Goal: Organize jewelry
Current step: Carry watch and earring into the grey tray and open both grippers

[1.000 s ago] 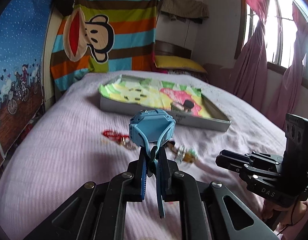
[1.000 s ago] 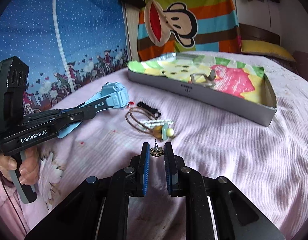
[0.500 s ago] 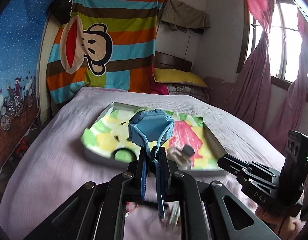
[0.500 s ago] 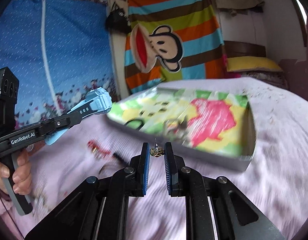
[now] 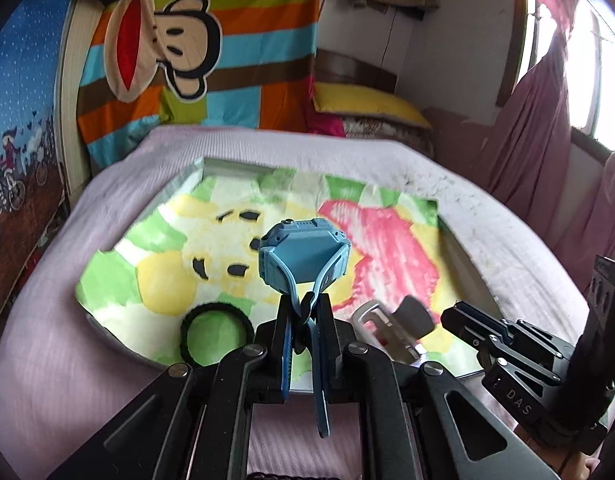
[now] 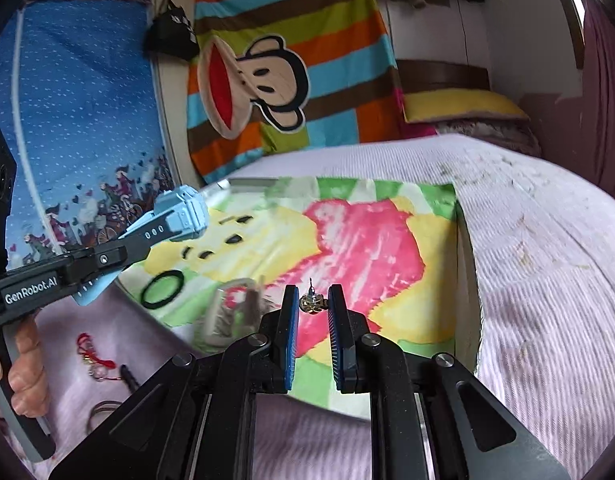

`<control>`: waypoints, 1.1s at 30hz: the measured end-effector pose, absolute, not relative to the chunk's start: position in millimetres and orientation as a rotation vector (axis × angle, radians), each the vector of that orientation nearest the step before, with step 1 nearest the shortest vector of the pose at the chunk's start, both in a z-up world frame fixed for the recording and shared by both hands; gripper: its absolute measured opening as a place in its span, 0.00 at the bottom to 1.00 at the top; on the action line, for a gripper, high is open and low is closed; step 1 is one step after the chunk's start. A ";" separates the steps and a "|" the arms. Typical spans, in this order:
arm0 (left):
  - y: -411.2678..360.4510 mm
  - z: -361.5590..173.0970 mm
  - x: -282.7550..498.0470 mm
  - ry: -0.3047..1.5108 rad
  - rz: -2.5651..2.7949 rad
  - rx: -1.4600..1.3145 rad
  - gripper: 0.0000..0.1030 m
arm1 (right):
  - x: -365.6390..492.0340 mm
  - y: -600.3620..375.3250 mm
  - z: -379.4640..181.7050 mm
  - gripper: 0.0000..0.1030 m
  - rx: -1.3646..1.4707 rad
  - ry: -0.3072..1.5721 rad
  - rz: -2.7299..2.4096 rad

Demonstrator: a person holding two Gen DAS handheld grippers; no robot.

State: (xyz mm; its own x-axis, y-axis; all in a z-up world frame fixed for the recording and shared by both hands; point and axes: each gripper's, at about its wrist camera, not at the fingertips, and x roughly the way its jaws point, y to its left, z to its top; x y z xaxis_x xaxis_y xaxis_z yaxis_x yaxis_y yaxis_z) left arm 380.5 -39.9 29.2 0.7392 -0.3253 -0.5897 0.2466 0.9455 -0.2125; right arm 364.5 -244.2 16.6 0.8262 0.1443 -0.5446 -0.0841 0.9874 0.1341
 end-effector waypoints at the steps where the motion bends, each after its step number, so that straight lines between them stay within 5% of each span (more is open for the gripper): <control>1: -40.3 25.2 383.3 0.688 -0.310 -0.121 0.10 | 367.0 -243.2 12.8 0.13 0.106 0.601 0.120; 10: -41.2 14.5 388.4 0.745 -0.300 -0.108 0.13 | 387.8 -239.5 -13.6 0.13 0.107 0.717 0.128; 21: -40.0 16.4 383.2 0.746 -0.313 -0.115 0.28 | 390.9 -239.4 -18.8 0.14 0.115 0.724 0.128; 33: -22.1 42.0 339.7 0.588 -0.263 -0.144 0.57 | 338.2 -247.8 10.5 0.48 0.128 0.541 0.090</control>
